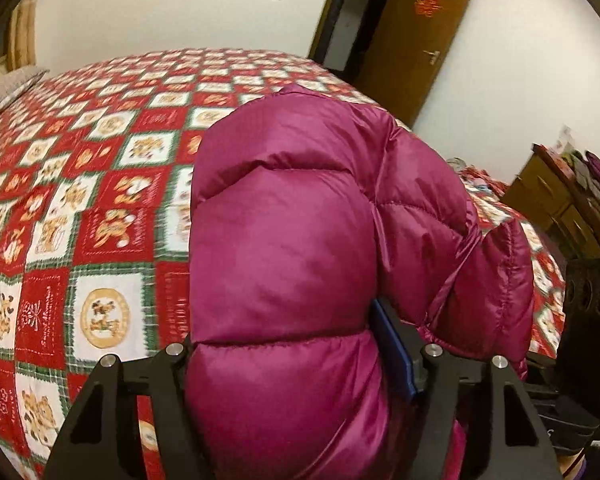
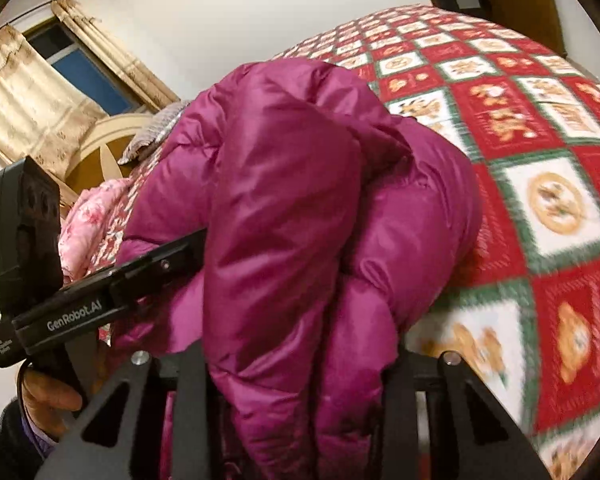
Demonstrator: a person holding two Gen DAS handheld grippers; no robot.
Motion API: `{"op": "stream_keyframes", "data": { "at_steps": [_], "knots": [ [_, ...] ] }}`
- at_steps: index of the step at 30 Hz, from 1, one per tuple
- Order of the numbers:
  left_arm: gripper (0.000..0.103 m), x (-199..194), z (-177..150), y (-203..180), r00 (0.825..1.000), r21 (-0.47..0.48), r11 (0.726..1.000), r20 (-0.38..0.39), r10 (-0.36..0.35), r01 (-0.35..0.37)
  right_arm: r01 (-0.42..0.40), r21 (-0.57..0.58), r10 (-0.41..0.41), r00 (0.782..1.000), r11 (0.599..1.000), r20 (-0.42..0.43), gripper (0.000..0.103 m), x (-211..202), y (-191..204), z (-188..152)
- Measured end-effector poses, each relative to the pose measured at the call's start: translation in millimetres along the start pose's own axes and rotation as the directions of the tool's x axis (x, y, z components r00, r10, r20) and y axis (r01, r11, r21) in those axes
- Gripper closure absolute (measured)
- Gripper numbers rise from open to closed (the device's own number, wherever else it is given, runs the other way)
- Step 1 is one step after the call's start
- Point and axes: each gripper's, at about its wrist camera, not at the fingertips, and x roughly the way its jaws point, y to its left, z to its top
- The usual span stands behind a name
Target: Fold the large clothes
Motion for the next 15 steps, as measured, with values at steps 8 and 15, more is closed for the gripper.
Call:
{"op": "stream_keyframes", "data": {
  "at_steps": [8,15],
  "knots": [
    [0.034,-15,-1,-59,0.994,0.08,0.991,0.035,-0.107,0.104,0.055,0.03,-0.058,0.992,0.998,0.109,0.066,-73,-20,-11],
    [0.034,1,3,-100,0.985,0.126,0.977,0.003,-0.172,0.17,0.149,0.038,-0.153,0.976,0.988,0.157,0.066,-107,-41,-21]
  ]
}}
